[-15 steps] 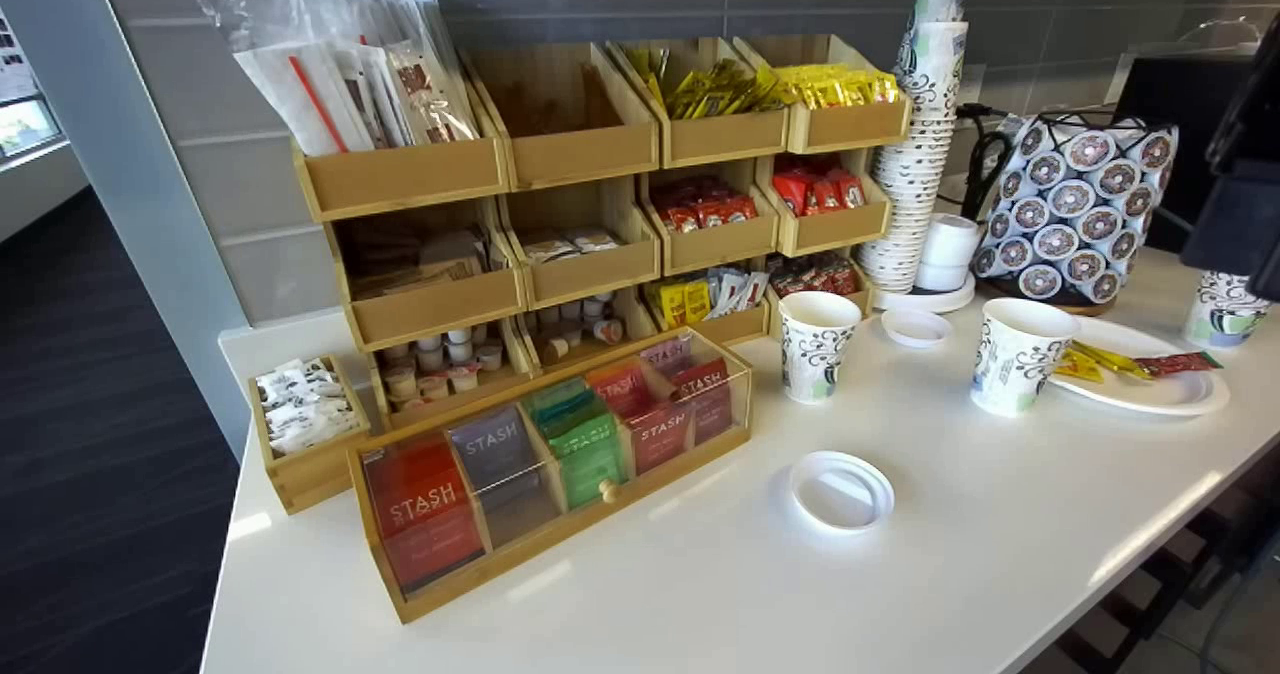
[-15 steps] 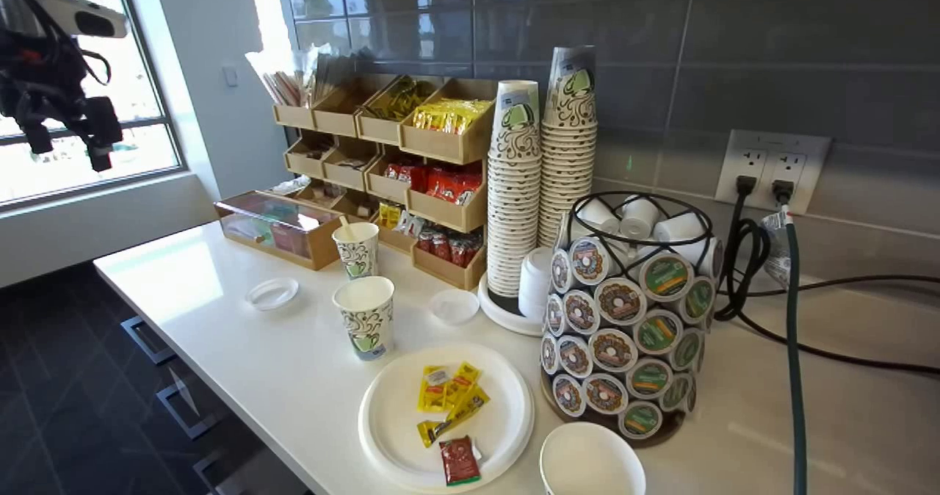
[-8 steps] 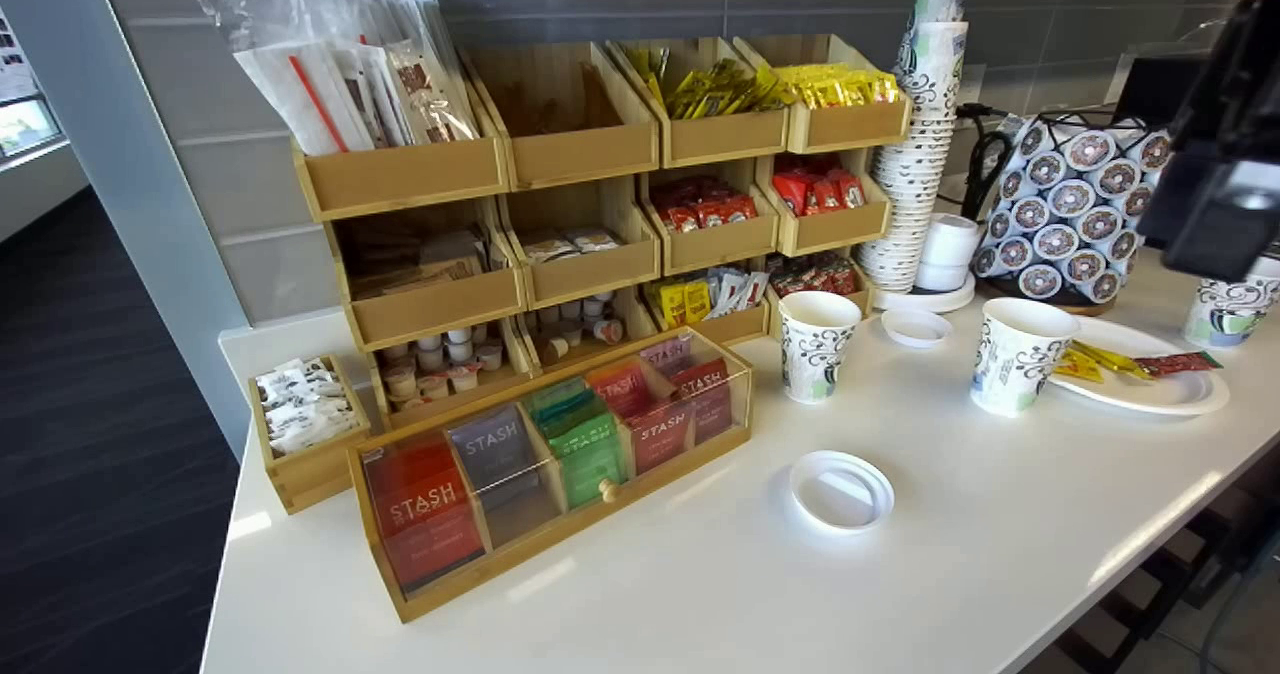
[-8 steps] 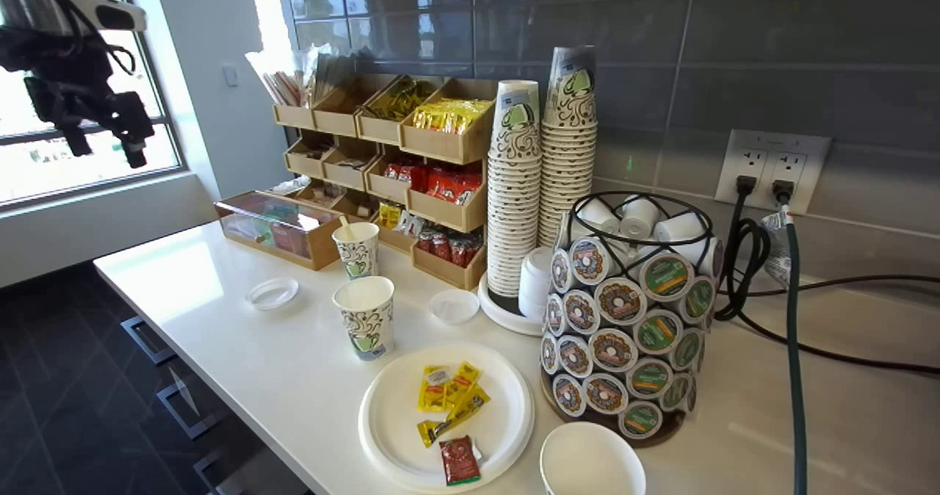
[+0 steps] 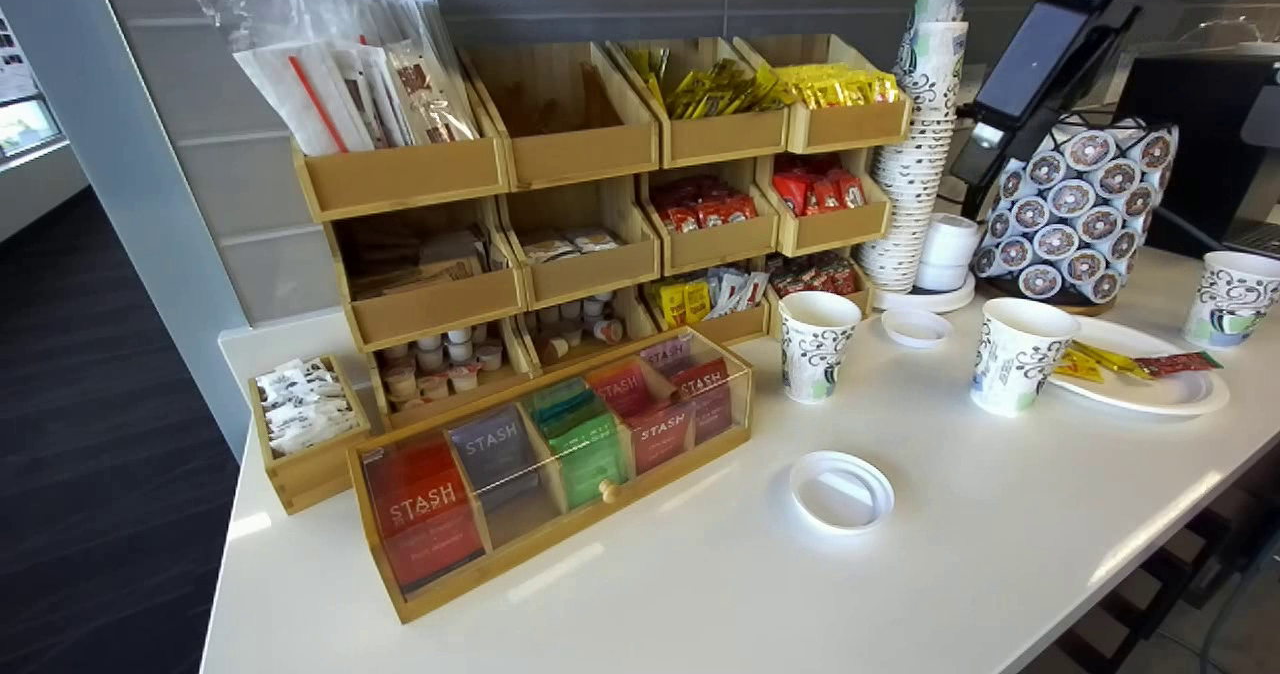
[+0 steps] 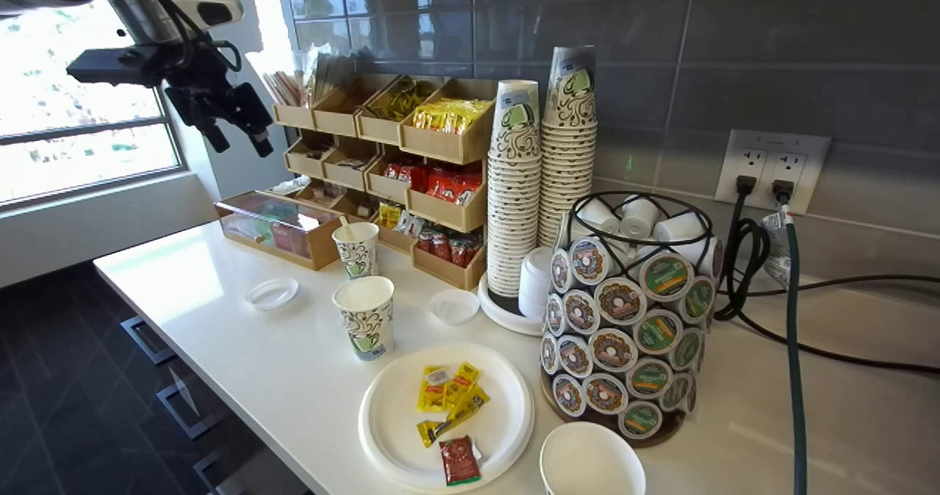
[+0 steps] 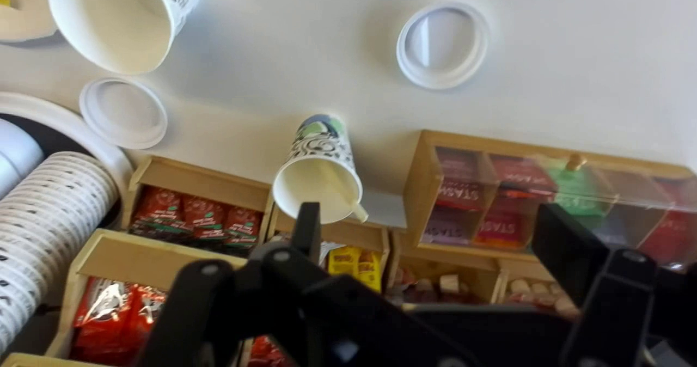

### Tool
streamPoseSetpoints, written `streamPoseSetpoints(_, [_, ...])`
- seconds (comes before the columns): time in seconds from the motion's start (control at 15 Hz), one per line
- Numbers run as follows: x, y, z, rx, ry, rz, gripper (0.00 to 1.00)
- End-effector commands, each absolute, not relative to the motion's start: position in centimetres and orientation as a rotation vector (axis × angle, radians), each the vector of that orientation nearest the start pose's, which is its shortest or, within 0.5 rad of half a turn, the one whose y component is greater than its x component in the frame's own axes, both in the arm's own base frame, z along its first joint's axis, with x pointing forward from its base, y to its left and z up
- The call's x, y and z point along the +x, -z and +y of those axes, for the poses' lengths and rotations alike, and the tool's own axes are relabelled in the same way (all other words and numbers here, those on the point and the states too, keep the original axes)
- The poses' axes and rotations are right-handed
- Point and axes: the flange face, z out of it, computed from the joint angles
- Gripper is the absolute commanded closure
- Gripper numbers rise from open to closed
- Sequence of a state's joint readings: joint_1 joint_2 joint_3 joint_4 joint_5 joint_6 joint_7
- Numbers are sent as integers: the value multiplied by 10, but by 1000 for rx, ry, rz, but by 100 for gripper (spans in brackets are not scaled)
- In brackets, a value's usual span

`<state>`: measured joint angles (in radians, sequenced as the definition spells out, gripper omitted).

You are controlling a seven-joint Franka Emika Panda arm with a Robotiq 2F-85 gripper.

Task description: Pick up one red sachet from the middle far right tray and put on the white plate

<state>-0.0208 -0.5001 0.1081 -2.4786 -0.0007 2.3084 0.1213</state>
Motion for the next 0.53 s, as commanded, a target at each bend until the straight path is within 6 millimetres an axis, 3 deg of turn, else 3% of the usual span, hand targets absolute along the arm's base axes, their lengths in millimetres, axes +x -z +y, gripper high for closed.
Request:
streamPoseSetpoints(0.0, [443, -472, 10, -3119, 644, 235, 0])
streamPoseSetpoints(0.47, [467, -420, -34, -3094, 900, 295, 0])
